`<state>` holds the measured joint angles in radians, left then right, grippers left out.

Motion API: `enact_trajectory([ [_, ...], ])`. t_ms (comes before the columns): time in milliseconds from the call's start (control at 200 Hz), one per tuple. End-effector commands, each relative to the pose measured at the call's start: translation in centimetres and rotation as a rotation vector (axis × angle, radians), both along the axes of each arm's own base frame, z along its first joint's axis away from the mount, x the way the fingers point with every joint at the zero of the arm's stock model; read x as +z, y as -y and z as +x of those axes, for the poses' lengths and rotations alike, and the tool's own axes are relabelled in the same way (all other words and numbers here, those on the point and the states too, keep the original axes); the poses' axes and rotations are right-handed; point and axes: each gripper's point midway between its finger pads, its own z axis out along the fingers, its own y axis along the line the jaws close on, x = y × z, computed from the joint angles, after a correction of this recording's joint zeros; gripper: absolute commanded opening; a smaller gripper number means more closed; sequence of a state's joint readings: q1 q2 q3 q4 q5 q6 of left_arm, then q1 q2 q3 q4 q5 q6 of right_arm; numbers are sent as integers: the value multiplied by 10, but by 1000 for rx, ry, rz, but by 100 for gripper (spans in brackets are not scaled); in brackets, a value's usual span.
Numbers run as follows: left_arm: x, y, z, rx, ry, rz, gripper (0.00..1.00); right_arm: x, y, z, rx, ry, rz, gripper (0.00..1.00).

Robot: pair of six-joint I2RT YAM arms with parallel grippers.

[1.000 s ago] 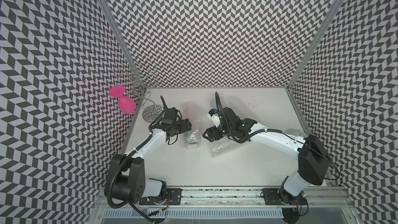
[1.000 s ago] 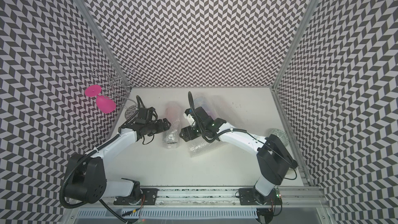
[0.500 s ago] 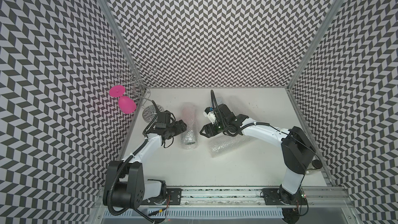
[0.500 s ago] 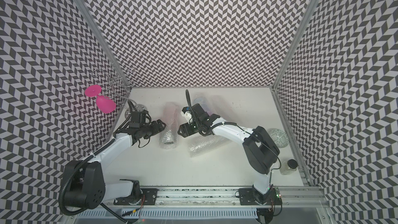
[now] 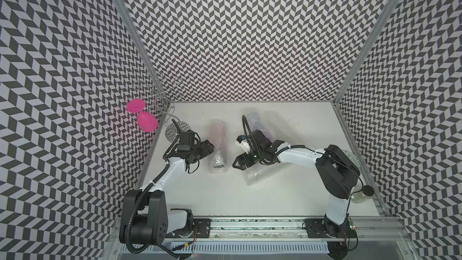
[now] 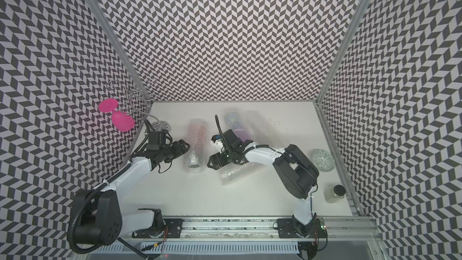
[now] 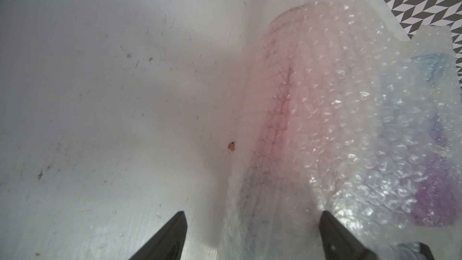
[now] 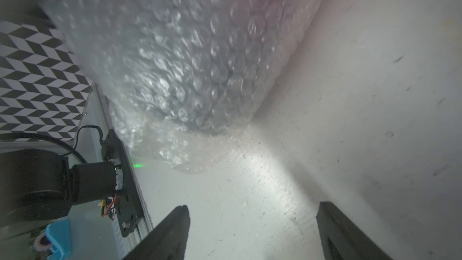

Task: Unwrap the vase from the bubble wrap
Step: Adjust the bubble wrap at the center of the board, then unwrap the bubble wrap at the center of the board.

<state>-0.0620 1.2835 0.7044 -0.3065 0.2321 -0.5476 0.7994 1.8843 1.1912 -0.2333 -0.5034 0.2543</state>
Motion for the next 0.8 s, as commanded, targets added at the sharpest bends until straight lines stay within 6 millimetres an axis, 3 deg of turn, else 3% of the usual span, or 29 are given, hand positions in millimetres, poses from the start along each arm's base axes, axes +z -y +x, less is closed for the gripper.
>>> enact_trajectory([
  [0,-47,-4,-41,-7,-215,27,83,16,-23,-11,76,12,110,83],
  [280,-56,2,-47,-5,-234,-16,81,14,-42,-17,137,-27,188,81],
  [501,-55,2,-47,-5,-233,-16,80,-3,-52,-11,142,-47,184,66],
  [796,-55,4,-47,-15,-233,-14,79,2,-58,-6,151,-21,202,46],
])
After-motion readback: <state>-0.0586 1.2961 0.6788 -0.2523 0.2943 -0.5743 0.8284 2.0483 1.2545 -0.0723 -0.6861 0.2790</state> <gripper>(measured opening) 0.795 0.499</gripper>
